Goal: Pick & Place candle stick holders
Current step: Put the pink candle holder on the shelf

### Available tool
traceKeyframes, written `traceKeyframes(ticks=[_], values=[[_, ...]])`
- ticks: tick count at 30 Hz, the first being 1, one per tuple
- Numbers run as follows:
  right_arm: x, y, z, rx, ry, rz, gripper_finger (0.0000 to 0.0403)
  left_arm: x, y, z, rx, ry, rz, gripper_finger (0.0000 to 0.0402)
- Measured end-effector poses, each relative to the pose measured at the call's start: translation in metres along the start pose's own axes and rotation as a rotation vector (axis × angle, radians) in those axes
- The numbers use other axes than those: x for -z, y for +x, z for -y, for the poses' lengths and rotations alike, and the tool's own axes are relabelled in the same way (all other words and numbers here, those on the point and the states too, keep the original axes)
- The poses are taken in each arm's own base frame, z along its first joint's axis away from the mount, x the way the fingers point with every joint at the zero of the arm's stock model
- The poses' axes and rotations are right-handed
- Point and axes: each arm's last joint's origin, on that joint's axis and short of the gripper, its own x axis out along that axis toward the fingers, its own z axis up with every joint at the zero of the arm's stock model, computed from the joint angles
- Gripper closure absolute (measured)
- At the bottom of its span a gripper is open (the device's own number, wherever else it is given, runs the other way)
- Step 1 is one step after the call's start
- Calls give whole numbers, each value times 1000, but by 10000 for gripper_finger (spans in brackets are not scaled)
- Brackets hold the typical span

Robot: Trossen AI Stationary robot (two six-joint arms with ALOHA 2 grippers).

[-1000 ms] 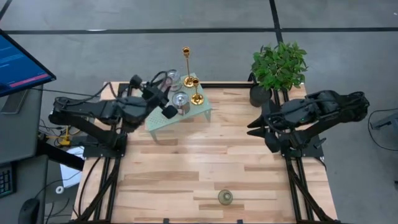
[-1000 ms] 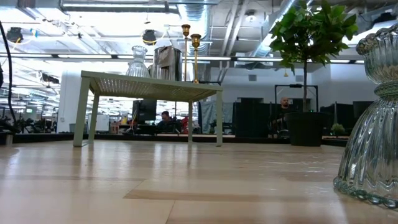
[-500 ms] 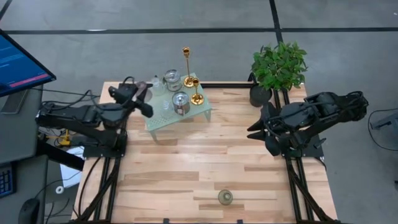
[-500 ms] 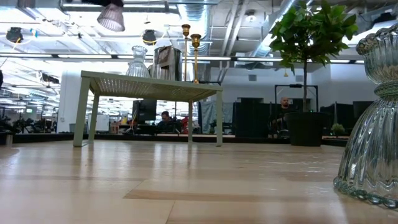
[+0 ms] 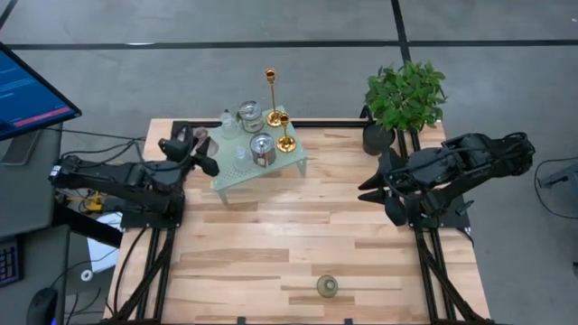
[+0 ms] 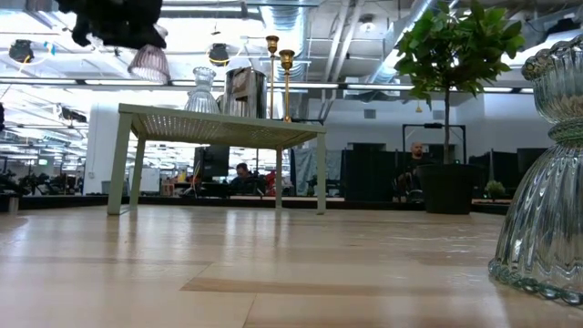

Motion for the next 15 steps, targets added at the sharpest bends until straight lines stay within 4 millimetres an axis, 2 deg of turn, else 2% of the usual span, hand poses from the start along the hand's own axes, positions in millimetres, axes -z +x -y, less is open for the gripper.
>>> traceKeyframes(ticks=[15], values=[[0,0,0,0,-26,0,280,29,26,-10,-61,19,-46,278]])
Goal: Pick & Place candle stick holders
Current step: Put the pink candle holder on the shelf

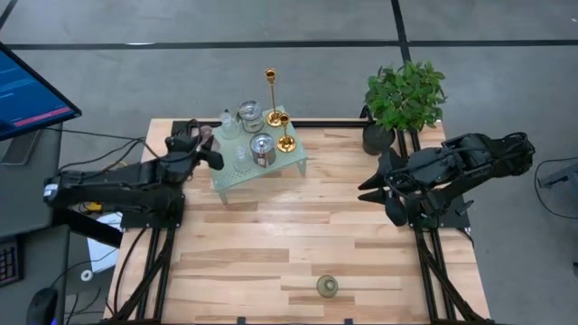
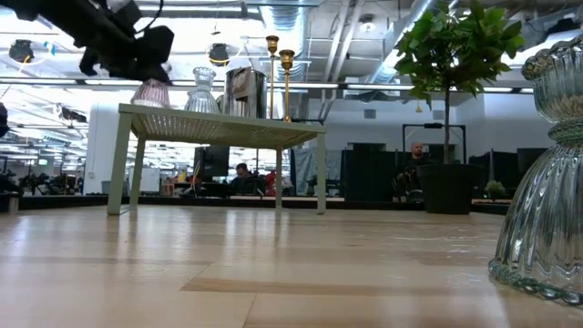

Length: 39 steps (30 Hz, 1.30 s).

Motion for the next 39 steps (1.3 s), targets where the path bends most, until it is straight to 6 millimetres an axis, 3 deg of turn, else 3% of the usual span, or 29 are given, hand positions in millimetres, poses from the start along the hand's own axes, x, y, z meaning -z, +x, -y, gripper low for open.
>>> traceKeyframes(ticks=[10,27,34,39], values=[[0,0,0,0,8,1,280,2,19,-9,64,38,-4,278],[-1,0,0,-3,13,9,280,-10,11,-31,171,62,72,279],[-1,0,0,1,15,10,280,16,13,-39,210,9,73,279],[-2,1,3,12,24,15,280,16,16,-40,197,29,115,279]])
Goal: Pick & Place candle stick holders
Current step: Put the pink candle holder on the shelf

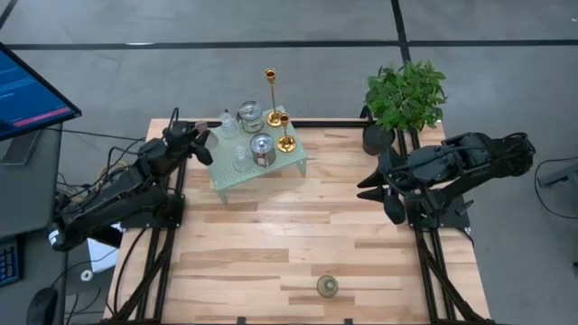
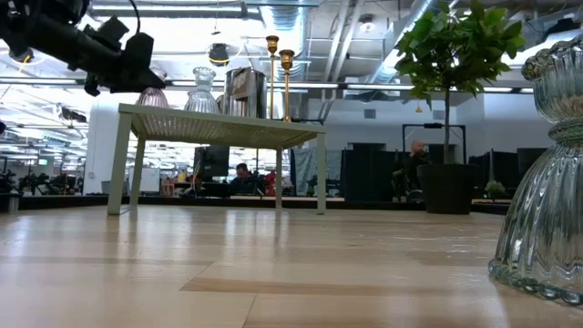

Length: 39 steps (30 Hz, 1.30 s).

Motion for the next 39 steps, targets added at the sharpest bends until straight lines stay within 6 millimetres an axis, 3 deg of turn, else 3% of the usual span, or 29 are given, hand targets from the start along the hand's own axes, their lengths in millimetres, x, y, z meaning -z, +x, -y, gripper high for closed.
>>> traceKeyframes(ticks=[12,24,39], values=[[-2,1,2,7,2,11,280,6,12,-3,-18,104,-64,279],[-3,1,2,1,5,22,280,19,18,-15,-6,39,-5,278],[-8,2,7,19,31,53,280,19,27,-17,58,72,-11,277]])
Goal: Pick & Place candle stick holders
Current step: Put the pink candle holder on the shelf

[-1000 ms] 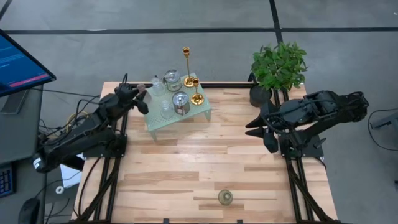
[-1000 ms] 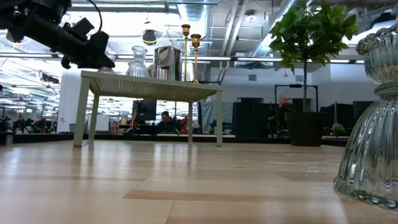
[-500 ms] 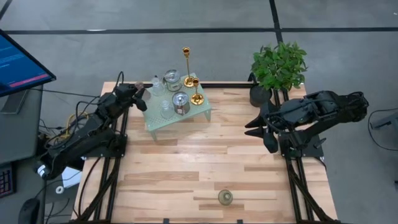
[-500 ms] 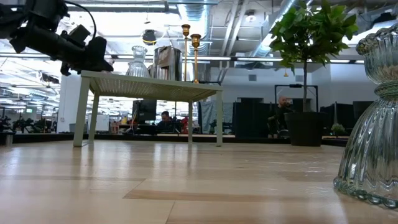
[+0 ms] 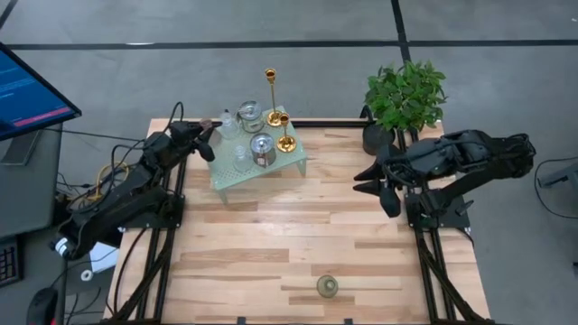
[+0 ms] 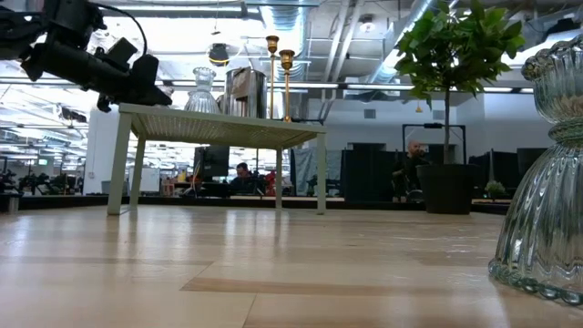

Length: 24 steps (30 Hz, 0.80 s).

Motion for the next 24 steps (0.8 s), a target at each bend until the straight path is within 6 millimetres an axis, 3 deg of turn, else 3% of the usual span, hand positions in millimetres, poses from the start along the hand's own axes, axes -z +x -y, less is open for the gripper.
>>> traceKeyframes(ticks=[10,24], values=[[-1,0,1,4,5,1,280,2,5,0,-3,29,-21,270],[-2,0,1,-3,7,12,281,4,5,-1,-22,101,-32,228]])
